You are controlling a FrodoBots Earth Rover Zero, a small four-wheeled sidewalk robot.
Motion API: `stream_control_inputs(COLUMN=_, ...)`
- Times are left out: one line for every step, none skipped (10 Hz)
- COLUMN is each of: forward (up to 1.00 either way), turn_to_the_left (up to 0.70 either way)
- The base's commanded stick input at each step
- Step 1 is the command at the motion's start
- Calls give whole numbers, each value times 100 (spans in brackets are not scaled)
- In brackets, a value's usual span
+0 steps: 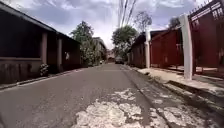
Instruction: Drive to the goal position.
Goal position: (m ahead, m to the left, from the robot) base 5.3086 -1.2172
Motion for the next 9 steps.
stream_control_inputs(forward=70, turn_to_the_left=0)
stream_control_inputs(forward=70, turn_to_the_left=0)
stream_control_inputs(forward=70, turn_to_the_left=0)
stream_control_inputs(forward=70, turn_to_the_left=0)
stream_control_inputs(forward=70, turn_to_the_left=0)
stream_control_inputs(forward=70, turn_to_the_left=0)
stream_control_inputs(forward=70, turn_to_the_left=0)
stream_control_inputs(forward=70, turn_to_the_left=0)
stream_control_inputs(forward=70, turn_to_the_left=0)
